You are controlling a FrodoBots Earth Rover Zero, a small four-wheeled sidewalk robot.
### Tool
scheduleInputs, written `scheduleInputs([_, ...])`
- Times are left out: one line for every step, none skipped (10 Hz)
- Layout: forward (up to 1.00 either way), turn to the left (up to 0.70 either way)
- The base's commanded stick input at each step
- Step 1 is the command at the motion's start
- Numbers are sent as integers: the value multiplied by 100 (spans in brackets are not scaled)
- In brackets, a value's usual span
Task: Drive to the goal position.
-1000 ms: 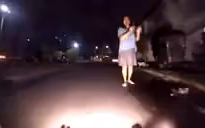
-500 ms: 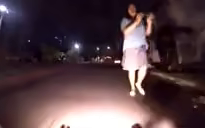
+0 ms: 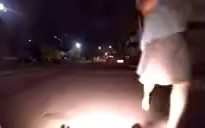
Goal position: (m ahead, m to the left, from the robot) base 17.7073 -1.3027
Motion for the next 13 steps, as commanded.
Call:
scheduleInputs([100, 0])
scheduleInputs([100, 0])
scheduleInputs([100, 0])
scheduleInputs([100, 0])
scheduleInputs([100, 0])
scheduleInputs([100, 0])
scheduleInputs([100, 0])
scheduleInputs([100, 0])
scheduleInputs([100, 0])
scheduleInputs([100, 0])
scheduleInputs([100, 0])
scheduleInputs([100, 0])
scheduleInputs([100, 0])
